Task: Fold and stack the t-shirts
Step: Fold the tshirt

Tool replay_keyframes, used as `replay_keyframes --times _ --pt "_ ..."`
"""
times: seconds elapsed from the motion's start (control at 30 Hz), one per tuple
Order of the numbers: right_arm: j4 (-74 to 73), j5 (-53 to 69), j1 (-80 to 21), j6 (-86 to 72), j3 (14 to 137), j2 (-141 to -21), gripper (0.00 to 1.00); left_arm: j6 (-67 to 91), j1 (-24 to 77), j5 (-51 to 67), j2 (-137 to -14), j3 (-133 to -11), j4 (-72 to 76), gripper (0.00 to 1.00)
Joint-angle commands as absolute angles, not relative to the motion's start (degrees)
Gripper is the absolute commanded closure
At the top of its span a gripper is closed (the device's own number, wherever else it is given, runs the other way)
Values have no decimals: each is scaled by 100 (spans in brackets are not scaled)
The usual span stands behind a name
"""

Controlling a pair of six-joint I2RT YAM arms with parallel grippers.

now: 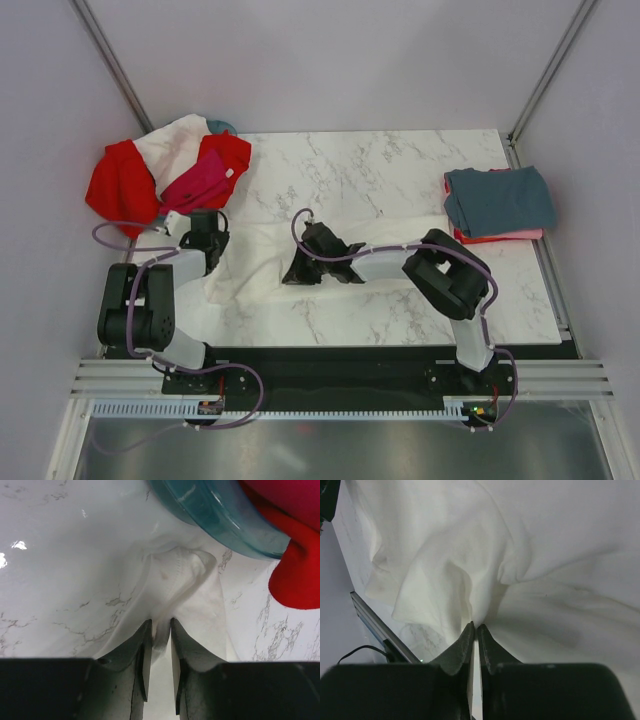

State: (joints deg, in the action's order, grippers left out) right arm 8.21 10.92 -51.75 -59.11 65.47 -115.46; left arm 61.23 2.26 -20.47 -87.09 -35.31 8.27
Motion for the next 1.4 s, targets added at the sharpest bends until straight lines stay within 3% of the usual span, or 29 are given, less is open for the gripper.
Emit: replay_keyframes --times 0.0,0.13,0.77,1.13,1.17,1.2,1.23,1.37 --pt "958 1099 -5221 -6003 6653 -11479 91 6126 158 -2145 -8798 -3691 1055 72" --pt "669 1098 -5203 -5942 6627 -11137 100 6100 114 -2118 -8850 -3709 1055 73" --pt "-219 2259 -4509 -5634 6548 -10907 100 5898 35 -2162 -8719 -3735 1037 76" --pt "-580 2268 -4307 -5300 6592 -10960 88 5862 26 -2241 -8543 -3744 879 77" --pt "-606 2250 -4298 -5265 6609 -10951 84 5854 26 -2241 -8526 -3735 870 77" --pt "-659 2215 -4289 -5230 6618 -10934 67 5854 26 -2241 -8491 -3727 835 77" --pt "-677 2197 -4289 -5186 6627 -10916 60 5845 35 -2250 -8455 -3727 818 77" --pt "-712 2101 -4298 -5089 6574 -10697 55 5749 35 -2197 -8218 -3753 589 76"
